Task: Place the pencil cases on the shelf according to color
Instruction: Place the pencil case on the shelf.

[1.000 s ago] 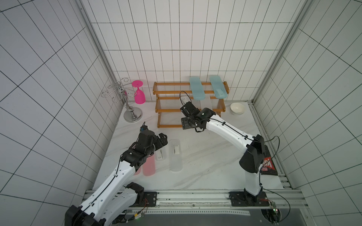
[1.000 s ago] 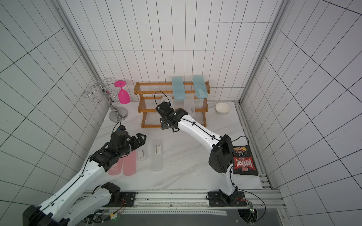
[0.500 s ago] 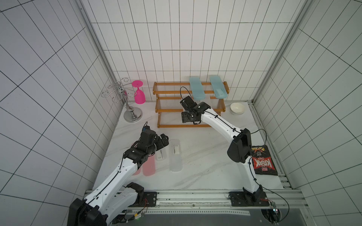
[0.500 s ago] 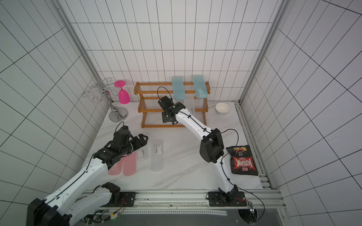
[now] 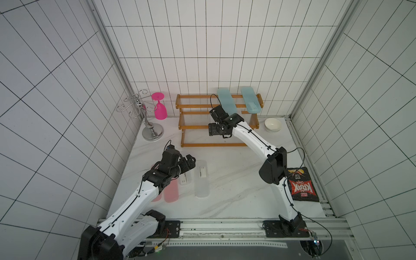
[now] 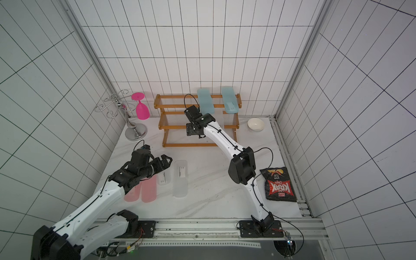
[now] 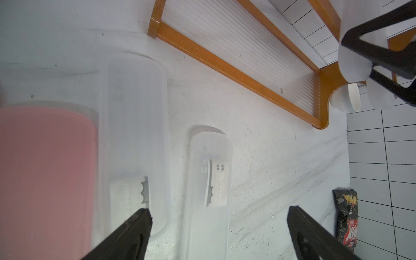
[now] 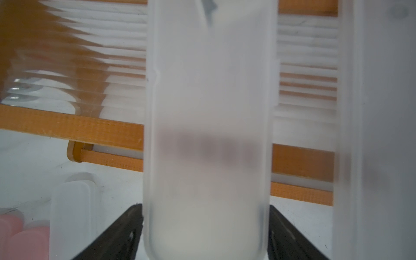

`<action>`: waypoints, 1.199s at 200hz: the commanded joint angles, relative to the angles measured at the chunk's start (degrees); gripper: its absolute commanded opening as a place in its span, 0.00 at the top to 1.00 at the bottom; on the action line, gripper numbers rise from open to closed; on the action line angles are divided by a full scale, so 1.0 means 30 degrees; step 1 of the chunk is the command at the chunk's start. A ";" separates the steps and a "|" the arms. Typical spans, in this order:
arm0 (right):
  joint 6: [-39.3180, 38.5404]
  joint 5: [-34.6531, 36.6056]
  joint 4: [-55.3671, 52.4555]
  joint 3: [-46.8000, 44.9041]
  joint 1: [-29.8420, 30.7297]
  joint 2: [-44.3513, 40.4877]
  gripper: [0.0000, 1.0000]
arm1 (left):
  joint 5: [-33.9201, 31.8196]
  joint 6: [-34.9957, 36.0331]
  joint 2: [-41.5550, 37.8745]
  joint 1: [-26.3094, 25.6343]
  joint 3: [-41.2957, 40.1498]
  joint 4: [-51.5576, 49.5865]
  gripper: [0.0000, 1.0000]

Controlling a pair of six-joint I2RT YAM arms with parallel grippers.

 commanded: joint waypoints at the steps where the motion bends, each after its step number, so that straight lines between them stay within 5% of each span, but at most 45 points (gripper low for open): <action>1: 0.0164 -0.0177 -0.0514 0.0837 -0.0052 0.0253 0.03 | 0.0582 0.0086 0.0095 0.0097 0.0274 -0.0259 0.02; 61: 0.0787 0.1107 -0.1477 -0.0735 0.0585 -0.1609 0.01 | 0.0483 0.0023 -0.0888 0.0085 0.0186 -0.1641 0.02; 153: 0.1460 0.1870 -0.0297 -0.7283 0.2031 -0.6573 0.01 | 0.0270 -0.0489 -0.3163 0.0039 -0.0615 -0.3314 0.02; 240: 0.4123 0.1108 0.5591 -1.8789 0.4695 -1.4251 0.01 | -0.1533 -0.1986 -0.2183 -0.2079 -0.1132 -0.3175 0.02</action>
